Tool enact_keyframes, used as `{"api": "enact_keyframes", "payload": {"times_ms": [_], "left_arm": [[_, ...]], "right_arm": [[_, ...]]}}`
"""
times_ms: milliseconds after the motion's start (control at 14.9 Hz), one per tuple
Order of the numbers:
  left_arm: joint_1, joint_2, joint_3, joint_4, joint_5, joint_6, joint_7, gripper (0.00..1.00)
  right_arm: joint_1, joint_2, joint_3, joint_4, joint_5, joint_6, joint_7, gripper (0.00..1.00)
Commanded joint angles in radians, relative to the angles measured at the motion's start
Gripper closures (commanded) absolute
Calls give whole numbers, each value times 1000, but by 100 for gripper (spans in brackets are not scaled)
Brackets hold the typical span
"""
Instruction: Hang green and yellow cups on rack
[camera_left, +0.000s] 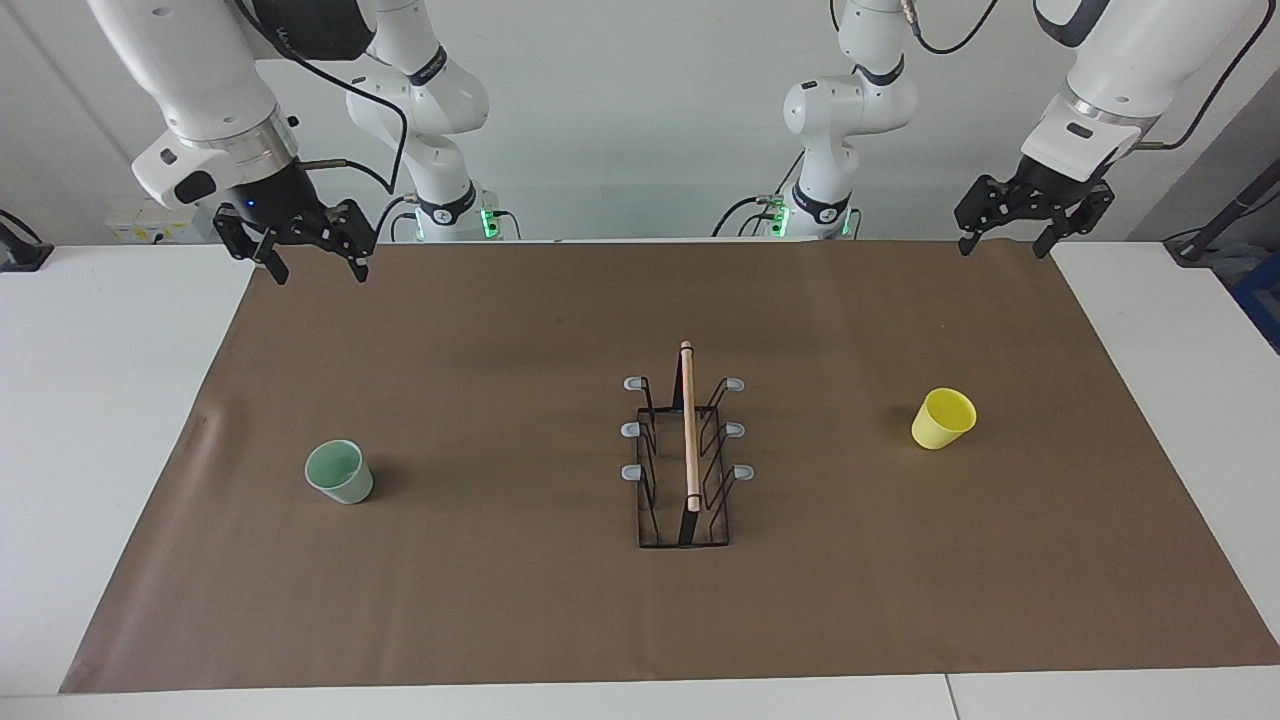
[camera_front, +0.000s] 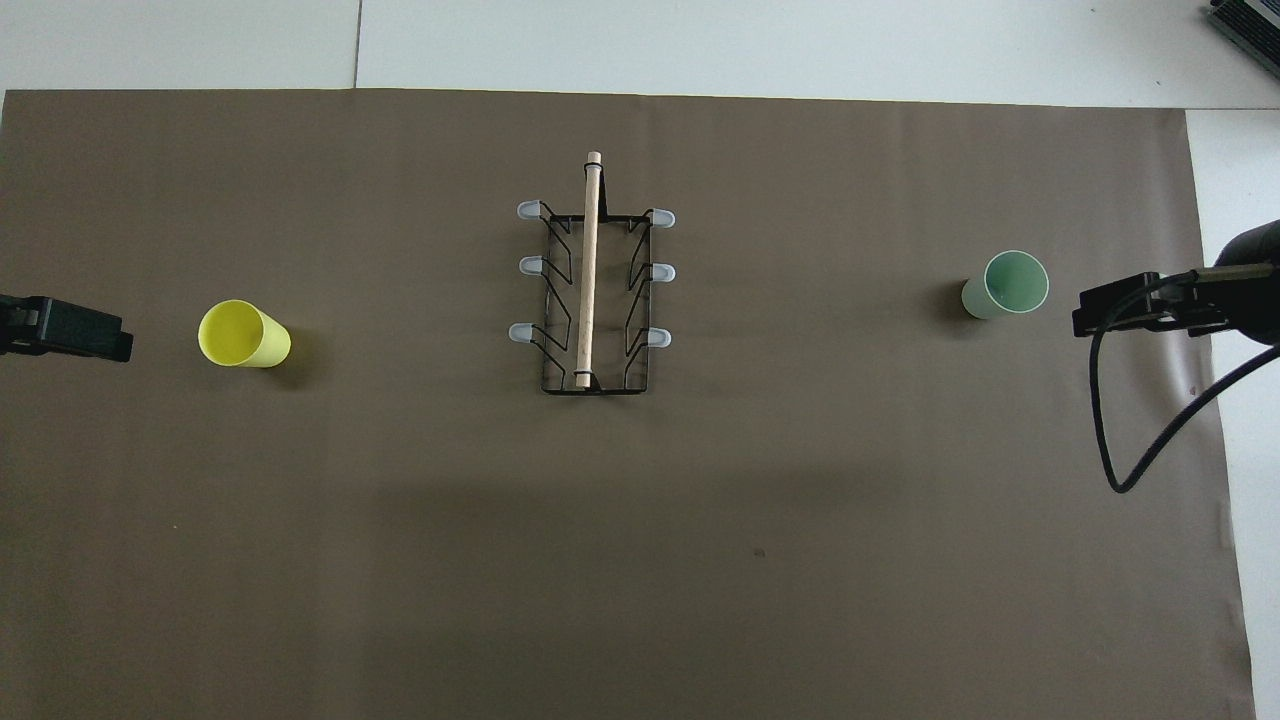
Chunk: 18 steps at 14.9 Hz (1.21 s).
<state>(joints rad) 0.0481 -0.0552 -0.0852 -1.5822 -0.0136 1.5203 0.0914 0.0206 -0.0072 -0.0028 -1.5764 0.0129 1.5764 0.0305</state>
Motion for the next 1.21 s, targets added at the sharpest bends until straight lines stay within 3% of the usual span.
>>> {"api": "enact_keyframes", "payload": {"times_ms": [0, 605, 874, 1142], "left_arm": [[4, -20, 1, -15, -9, -5, 10, 0], [4, -20, 1, -16, -9, -5, 8, 0], [4, -20, 1, -16, -9, -5, 8, 0], [4, -20, 1, -15, -9, -5, 10, 0]], "right_arm": [[-5, 0, 4, 6, 1, -3, 17, 0], [2, 0, 3, 6, -1, -4, 9, 0], [12, -8, 9, -11, -10, 33, -144, 0], [13, 25, 9, -24, -21, 68, -150, 0]]}}
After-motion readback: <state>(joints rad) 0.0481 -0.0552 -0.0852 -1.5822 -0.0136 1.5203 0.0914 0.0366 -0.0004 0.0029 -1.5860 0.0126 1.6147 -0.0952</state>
